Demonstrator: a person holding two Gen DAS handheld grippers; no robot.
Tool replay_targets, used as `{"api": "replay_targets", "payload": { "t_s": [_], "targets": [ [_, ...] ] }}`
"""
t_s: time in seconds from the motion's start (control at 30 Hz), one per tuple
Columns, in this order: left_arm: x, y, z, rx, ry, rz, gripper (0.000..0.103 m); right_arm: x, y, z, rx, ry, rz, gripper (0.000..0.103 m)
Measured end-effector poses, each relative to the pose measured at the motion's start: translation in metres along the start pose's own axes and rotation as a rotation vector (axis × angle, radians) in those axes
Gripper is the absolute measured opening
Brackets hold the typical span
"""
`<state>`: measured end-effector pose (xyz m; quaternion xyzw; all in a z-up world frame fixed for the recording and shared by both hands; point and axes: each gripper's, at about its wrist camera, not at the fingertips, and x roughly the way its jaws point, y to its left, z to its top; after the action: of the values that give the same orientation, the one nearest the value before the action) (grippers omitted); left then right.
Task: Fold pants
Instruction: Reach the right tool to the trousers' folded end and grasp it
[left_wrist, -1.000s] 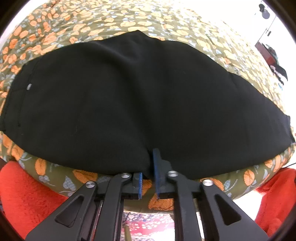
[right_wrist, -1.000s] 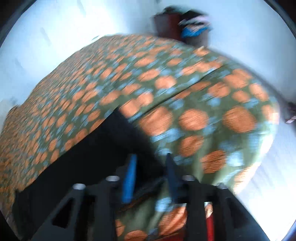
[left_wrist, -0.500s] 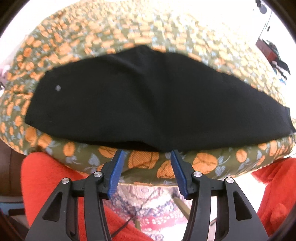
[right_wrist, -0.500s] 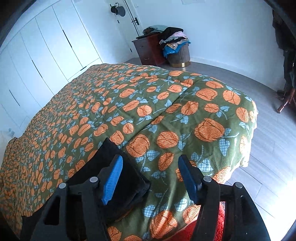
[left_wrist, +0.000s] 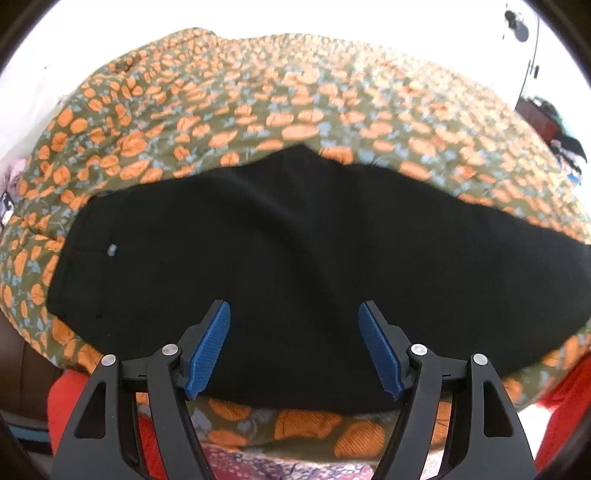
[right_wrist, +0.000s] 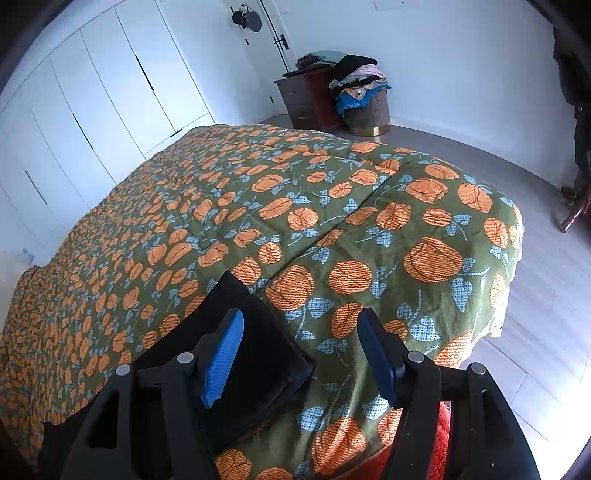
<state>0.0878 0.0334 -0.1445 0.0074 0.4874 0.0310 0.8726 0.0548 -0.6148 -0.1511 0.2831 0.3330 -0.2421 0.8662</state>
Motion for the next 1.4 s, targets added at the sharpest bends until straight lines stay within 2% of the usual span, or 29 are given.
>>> {"api": "replay_targets", "payload": {
  "t_s": [0.07, 0.13, 0.2, 0.23, 0.27, 0.3, 0.33, 0.37, 0.4, 0.43, 0.47, 0.53, 0.57, 0.6, 0.67, 0.73, 0.8, 0.87, 0.93, 1.17, 1.33, 1.37, 1.4],
  "targets": [
    [0.012, 0.001, -0.003, 0.004, 0.044, 0.007, 0.074, 0.0, 0.002, 0.002, -0.006, 0.005, 0.068, 0.064],
    [0.019, 0.001, -0.008, 0.01, 0.075, 0.015, 0.074, 0.006, 0.011, 0.009, -0.04, 0.065, 0.173, 0.064],
    [0.021, 0.001, -0.011, 0.018, 0.086, 0.016, 0.074, 0.01, 0.025, 0.016, -0.085, 0.13, 0.32, 0.064],
    [0.02, 0.0, -0.011, 0.019, 0.084, 0.017, 0.075, 0.014, 0.031, 0.019, -0.109, 0.17, 0.383, 0.064],
    [0.021, 0.0, -0.011, 0.019, 0.084, 0.018, 0.076, 0.025, 0.04, 0.021, -0.134, 0.254, 0.466, 0.064],
    [0.021, -0.001, -0.012, 0.021, 0.085, 0.021, 0.077, 0.037, 0.047, 0.02, -0.155, 0.341, 0.509, 0.064],
    [0.021, -0.003, -0.012, 0.026, 0.085, 0.026, 0.077, 0.048, 0.05, 0.018, -0.182, 0.399, 0.5, 0.064],
    [0.021, -0.004, -0.012, 0.031, 0.084, 0.03, 0.077, 0.059, 0.053, 0.015, -0.228, 0.439, 0.438, 0.064],
    [0.021, -0.005, -0.013, 0.036, 0.083, 0.034, 0.077, 0.069, 0.052, 0.014, -0.286, 0.449, 0.32, 0.064],
    [0.021, -0.004, -0.011, 0.038, 0.082, 0.032, 0.077, 0.076, 0.049, 0.014, -0.316, 0.45, 0.243, 0.063],
    [0.021, -0.004, -0.012, 0.037, 0.082, 0.031, 0.077, 0.081, 0.042, 0.017, -0.322, 0.435, 0.188, 0.057],
    [0.02, -0.001, -0.013, 0.033, 0.083, 0.029, 0.077, 0.073, 0.022, 0.031, -0.25, 0.345, 0.104, 0.058],
    [0.02, 0.0, -0.014, 0.03, 0.083, 0.029, 0.077, 0.062, 0.012, 0.038, -0.186, 0.298, 0.119, 0.058],
    [0.019, 0.0, -0.015, 0.027, 0.084, 0.029, 0.077, 0.05, 0.003, 0.042, -0.119, 0.261, 0.17, 0.058],
    [0.02, 0.001, -0.014, 0.018, 0.087, 0.029, 0.078, 0.031, -0.004, 0.043, -0.052, 0.258, 0.249, 0.058],
    [0.021, 0.001, -0.013, 0.014, 0.088, 0.033, 0.078, 0.02, -0.005, 0.035, -0.009, 0.308, 0.313, 0.058],
    [0.021, -0.001, -0.012, 0.013, 0.088, 0.036, 0.078, 0.016, -0.003, 0.018, 0.031, 0.405, 0.341, 0.058],
    [0.022, -0.002, -0.011, 0.015, 0.089, 0.036, 0.079, 0.025, 0.0, 0.0, 0.068, 0.492, 0.332, 0.058],
    [0.022, -0.004, -0.011, 0.022, 0.089, 0.038, 0.079, 0.038, -0.004, -0.009, 0.107, 0.525, 0.339, 0.058],
    [0.021, -0.001, -0.013, 0.018, 0.09, 0.038, 0.079, 0.089, -0.013, -0.024, 0.193, 0.55, 0.283, 0.058],
    [0.024, 0.003, -0.011, -0.006, 0.095, 0.033, 0.082, 0.096, -0.035, -0.023, 0.311, 0.507, 0.342, 0.057],
    [0.025, 0.003, -0.011, -0.006, 0.094, 0.033, 0.082, 0.096, -0.038, -0.023, 0.329, 0.503, 0.358, 0.05],
    [0.024, 0.003, -0.011, -0.006, 0.094, 0.032, 0.082, 0.095, -0.04, -0.023, 0.337, 0.498, 0.364, 0.035]
  ]
}}
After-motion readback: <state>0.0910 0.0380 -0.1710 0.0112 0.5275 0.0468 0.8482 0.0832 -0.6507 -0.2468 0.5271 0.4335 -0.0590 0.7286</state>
